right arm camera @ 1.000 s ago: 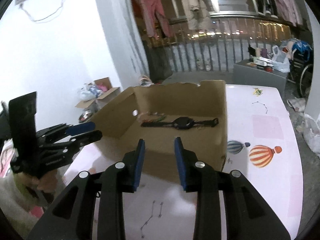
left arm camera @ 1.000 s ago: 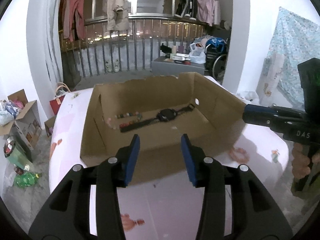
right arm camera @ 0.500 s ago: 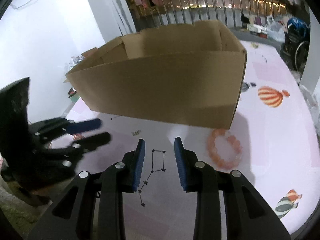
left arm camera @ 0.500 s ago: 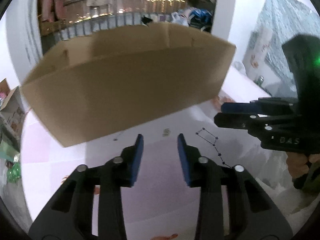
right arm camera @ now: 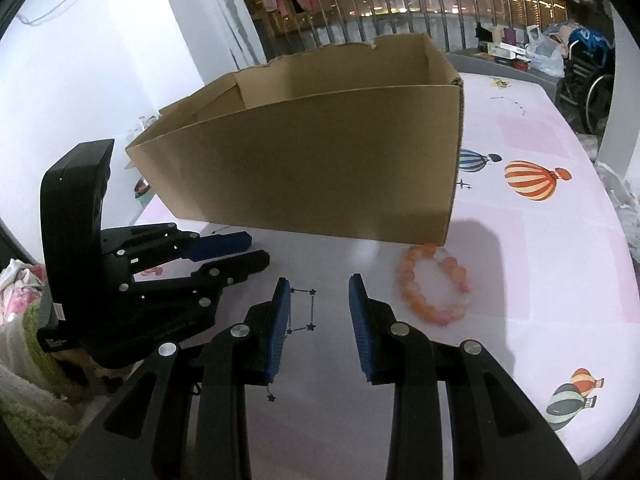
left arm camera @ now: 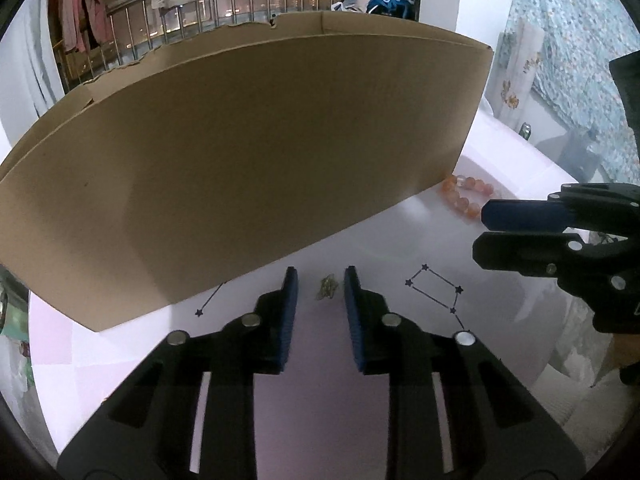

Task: Organize jewelry
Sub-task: 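Withdraw both open grippers from the box toward the peach bead bracelet, then lower the right gripper onto the peach bead bracelet and close it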

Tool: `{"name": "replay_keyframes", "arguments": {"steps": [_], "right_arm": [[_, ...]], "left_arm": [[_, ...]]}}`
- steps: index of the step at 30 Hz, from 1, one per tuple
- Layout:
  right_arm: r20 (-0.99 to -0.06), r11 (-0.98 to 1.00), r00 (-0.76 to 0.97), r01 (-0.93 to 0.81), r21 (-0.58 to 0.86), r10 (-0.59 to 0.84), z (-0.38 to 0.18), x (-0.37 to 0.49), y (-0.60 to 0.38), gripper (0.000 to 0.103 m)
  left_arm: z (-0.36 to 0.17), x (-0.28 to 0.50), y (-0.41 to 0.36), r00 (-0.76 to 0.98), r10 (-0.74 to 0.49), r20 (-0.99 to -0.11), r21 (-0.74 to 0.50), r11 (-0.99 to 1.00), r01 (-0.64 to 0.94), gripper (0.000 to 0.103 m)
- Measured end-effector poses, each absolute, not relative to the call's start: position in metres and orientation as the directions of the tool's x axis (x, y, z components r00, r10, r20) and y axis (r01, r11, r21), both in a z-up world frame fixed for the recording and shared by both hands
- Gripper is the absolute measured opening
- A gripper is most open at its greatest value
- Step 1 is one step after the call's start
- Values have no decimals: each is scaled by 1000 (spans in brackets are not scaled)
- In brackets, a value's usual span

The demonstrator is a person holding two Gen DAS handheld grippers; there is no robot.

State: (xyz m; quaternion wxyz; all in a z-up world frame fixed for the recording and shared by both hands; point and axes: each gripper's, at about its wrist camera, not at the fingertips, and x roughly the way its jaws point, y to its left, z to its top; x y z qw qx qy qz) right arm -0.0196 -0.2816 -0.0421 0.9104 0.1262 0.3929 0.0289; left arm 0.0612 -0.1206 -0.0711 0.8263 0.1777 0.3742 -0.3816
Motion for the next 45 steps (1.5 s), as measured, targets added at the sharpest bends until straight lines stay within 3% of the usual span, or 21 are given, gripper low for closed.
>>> {"name": "replay_keyframes", "arguments": {"steps": [3,21,28,39,43,45], "right_arm": [[-708,967,692,56,249,142,-42,-22,-283,30],[-717,966,693,128,226,75,-34,-31,-304,30],[-758,982,652,125,144,27,-40,-14,-303,36],[-802,992,597,111,56,-21,-60,9,-297,36],[-800,993,599,110,52,-25,-61,10,-292,28],[-799,992,601,112,52,-25,-62,9,-289,19]], "left_arm": [[-71,60,-124,422,-494,-760,14,637,770,2],[-62,49,-99,462,-468,-753,3,700,714,0],[-59,49,-87,482,-462,-745,-4,725,689,0],[-54,54,-86,492,-469,-733,-27,744,668,0],[-55,54,-88,491,-472,-732,-29,742,670,0],[-57,53,-89,490,-471,-733,-26,740,672,0]]}}
